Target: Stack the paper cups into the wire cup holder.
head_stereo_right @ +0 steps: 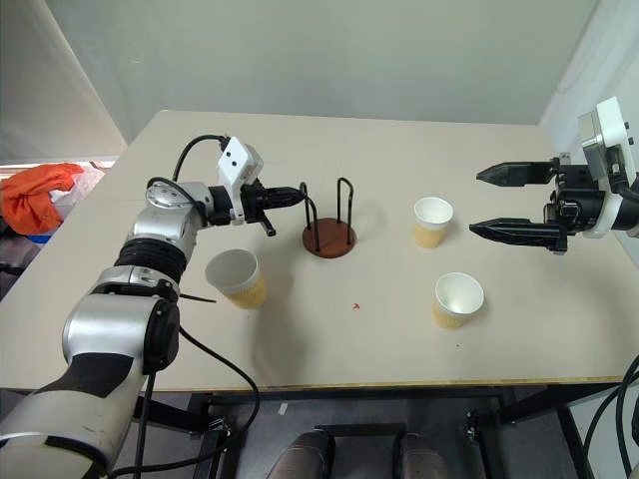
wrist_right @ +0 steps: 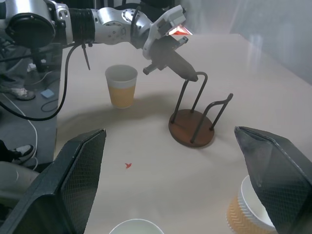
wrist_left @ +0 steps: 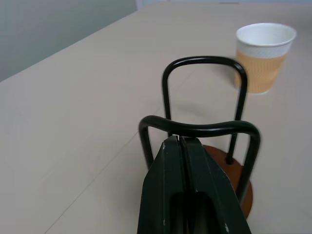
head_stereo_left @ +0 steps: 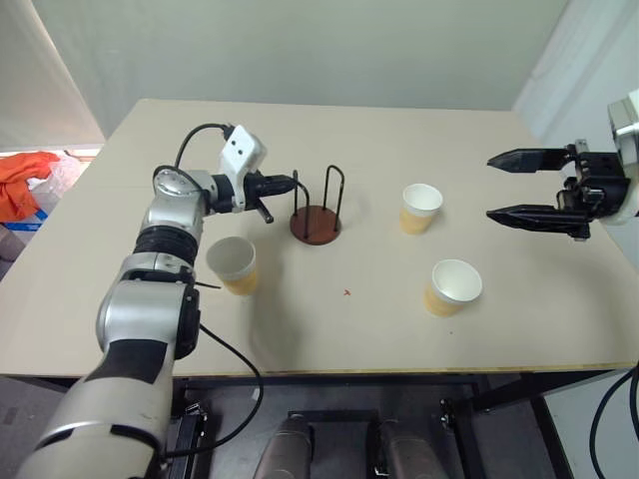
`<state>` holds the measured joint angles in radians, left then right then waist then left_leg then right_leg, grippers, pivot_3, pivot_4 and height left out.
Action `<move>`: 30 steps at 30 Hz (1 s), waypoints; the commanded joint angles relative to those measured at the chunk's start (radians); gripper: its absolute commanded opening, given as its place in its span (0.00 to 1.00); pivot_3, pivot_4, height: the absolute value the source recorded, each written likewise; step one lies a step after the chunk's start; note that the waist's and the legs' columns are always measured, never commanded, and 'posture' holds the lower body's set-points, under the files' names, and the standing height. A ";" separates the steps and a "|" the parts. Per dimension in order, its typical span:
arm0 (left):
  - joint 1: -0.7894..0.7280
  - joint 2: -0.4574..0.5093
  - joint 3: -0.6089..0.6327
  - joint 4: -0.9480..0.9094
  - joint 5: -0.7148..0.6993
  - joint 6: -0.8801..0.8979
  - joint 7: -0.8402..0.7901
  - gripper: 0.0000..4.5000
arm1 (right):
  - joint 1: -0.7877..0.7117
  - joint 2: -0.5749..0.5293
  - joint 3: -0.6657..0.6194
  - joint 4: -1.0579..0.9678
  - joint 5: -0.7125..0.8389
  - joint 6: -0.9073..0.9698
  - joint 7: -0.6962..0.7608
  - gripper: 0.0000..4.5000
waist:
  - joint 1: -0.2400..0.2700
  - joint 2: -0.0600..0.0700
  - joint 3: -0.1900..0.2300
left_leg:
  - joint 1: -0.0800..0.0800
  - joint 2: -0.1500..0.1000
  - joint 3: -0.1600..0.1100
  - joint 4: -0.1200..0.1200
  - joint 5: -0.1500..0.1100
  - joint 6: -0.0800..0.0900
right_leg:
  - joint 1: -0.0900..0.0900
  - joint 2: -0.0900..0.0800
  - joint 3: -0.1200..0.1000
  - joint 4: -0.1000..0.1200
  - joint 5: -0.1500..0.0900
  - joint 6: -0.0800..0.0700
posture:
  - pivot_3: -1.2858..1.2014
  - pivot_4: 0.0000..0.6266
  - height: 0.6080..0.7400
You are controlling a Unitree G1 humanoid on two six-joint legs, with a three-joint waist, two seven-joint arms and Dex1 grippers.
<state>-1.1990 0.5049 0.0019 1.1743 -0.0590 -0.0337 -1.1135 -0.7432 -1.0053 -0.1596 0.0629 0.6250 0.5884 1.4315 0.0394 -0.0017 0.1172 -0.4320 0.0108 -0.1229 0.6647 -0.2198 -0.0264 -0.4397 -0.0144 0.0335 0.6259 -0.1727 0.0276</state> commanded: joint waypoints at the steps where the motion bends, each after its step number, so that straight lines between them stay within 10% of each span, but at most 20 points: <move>1: -0.002 0.023 0.013 -0.056 -0.014 0.032 -0.051 0.01 | -0.019 -0.008 -0.018 -0.013 0.002 -0.019 -0.004 1.00 | 0.000 0.000 0.000 | 0.000 0.000 0.000 0.000 0.000 0.000 | 0.000 0.000 0.000 0.000 0.000 0.000 | 0.52 0.24 1.00; 9: 0.060 0.091 -0.035 -0.141 0.027 0.087 -0.118 0.04 | -0.011 -0.010 -0.021 -0.014 0.003 -0.025 -0.005 1.00 | 0.000 0.000 0.000 | 0.000 0.000 0.000 0.000 0.000 0.001 | 0.000 0.000 0.000 0.000 0.001 0.003 | 0.52 0.24 1.00; 17: 0.157 0.091 -0.022 -0.389 -0.072 0.193 -0.280 0.59 | -0.029 -0.007 -0.007 0.010 -0.009 -0.038 0.002 1.00 | 0.004 0.000 0.000 | -0.002 -0.002 -0.002 0.000 -0.001 0.002 | -0.001 -0.001 0.000 0.000 -0.001 0.002 | 0.52 0.24 1.00; 30: 0.101 0.014 -0.050 -0.317 -0.001 0.133 -0.038 0.59 | -0.031 -0.008 -0.002 0.014 -0.018 -0.047 -0.001 1.00 | 0.003 0.000 0.000 | -0.002 -0.002 -0.001 0.001 -0.001 0.003 | -0.001 -0.004 0.000 0.000 0.001 0.004 | 0.52 0.24 1.00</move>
<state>-1.0556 0.5241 -0.0641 0.8578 -0.0477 0.1091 -1.1653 -0.7584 -1.0016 -0.1395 0.0948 0.6035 0.5522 1.4319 0.0421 -0.0013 0.1170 -0.4341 0.0085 -0.1239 0.6656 -0.2213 -0.0232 -0.4408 -0.0186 0.0332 0.6261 -0.1718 0.0314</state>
